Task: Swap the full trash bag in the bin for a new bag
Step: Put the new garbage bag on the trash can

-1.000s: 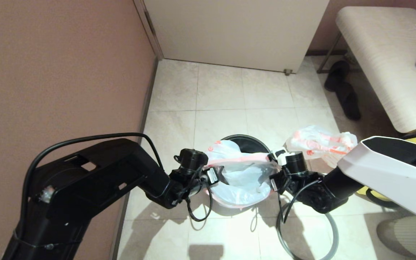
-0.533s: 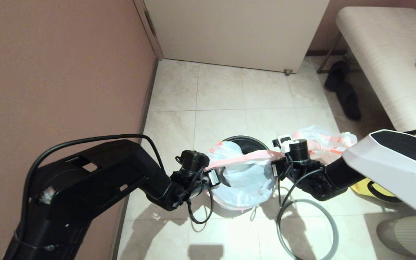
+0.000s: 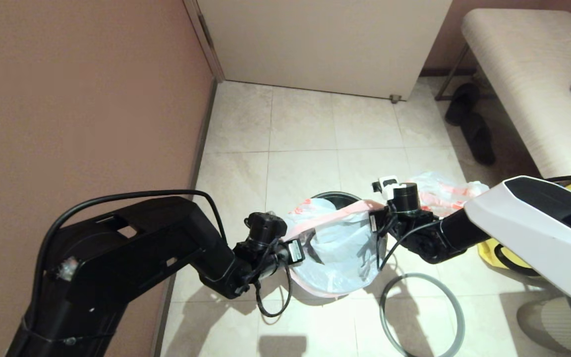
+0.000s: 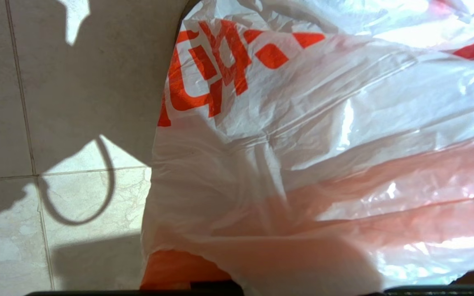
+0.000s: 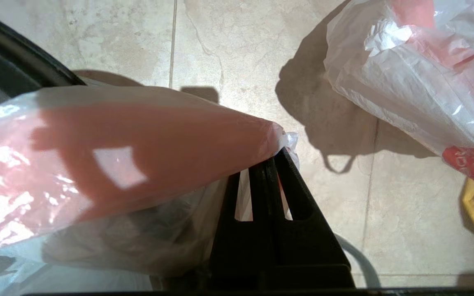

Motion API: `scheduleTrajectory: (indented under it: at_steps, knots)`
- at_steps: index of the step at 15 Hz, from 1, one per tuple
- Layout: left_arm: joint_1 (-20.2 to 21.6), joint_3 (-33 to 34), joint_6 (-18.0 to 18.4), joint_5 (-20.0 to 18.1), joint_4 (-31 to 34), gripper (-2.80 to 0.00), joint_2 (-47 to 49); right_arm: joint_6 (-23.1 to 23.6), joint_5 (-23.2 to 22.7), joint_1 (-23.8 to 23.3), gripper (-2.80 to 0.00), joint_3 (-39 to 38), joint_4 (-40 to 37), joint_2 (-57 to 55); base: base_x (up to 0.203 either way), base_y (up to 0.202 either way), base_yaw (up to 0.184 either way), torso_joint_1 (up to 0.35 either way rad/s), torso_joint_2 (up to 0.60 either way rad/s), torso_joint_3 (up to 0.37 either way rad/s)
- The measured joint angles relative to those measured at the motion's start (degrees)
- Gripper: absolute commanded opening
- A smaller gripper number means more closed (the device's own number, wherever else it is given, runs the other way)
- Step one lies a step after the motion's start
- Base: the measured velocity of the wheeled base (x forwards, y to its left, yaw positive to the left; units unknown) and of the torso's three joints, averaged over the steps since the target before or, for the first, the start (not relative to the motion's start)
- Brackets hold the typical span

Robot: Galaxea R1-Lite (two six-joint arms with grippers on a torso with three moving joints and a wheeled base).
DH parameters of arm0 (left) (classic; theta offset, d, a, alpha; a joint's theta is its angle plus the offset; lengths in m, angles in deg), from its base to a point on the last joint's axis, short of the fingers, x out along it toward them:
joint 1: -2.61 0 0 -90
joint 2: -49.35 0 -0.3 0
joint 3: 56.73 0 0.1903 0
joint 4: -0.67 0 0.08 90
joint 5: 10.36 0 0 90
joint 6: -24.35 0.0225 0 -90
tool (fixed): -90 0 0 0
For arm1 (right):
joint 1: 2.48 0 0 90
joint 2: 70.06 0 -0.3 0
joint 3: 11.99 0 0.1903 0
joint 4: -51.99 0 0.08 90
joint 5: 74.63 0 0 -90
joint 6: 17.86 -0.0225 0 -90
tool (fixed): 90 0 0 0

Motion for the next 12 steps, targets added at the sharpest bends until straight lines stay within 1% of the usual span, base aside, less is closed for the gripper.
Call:
scheduleTrajectory:
  at_steps: [1, 3, 5, 6, 8, 12]
  knots:
    - [0.0, 0.2, 0.0, -0.4, -0.1, -2.80, 0.0, -1.9, -1.0, 0.0, -2.80, 0.3, -1.0, 0.0, 0.000, 0.000, 0.000, 0.000, 0.00, 0.000]
    - [-0.2, 0.5, 0.1, -0.6, 0.0, -2.80, -0.1, -6.8, -3.7, -0.1, -2.80, 0.9, -5.5, 1.0, 0.000, 0.000, 0.000, 0.000, 0.00, 0.000]
    - [-0.4, 0.8, 0.4, -0.7, 0.0, -2.80, -0.1, -13.2, -8.0, -0.1, -2.80, 1.2, -10.7, 3.0, 0.000, 0.000, 0.000, 0.000, 0.00, 0.000]
    - [-0.4, 1.2, 1.2, -1.1, -0.2, -2.80, -0.1, -15.5, -9.8, -0.1, -2.80, 1.2, -12.4, 3.9, 0.000, 0.000, 0.000, 0.000, 0.00, 0.000]
    - [-0.5, 2.1, 2.0, -2.3, -1.4, -2.80, -0.3, -18.2, -12.5, 0.0, -2.80, 1.6, -14.2, 5.4, 0.000, 0.000, 0.000, 0.000, 0.00, 0.000]
    - [-0.5, 4.2, 2.1, -5.4, -2.8, -2.80, -1.1, -22.1, -15.9, 0.0, -2.80, 4.1, -18.2, 7.0, 0.000, 0.000, 0.000, 0.000, 0.00, 0.000]
